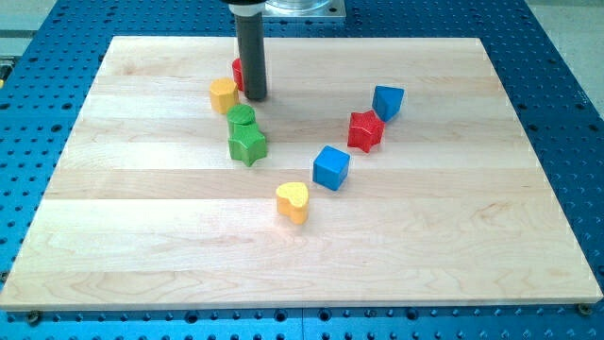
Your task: Slide the yellow hexagon to the bottom left of the green star
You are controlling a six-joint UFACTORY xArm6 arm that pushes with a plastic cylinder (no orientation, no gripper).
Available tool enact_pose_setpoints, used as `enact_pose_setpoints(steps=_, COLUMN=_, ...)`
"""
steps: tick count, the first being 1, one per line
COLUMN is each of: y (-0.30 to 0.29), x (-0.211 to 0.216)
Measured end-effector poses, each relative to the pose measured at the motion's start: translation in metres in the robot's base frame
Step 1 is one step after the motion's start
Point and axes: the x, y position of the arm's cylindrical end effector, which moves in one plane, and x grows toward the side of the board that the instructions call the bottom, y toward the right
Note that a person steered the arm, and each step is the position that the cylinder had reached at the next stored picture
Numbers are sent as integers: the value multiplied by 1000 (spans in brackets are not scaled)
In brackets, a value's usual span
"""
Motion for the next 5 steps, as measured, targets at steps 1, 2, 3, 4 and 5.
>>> enact_pose_setpoints(steps=1, y=-56, x=7)
enact_pose_setpoints(steps=2, y=-91, x=51)
enact_pose_setpoints(steps=3, y=-69, x=91)
enact_pose_setpoints(steps=4, y=-38, x=128)
enact_pose_setpoints(steps=5, y=-103, x=124)
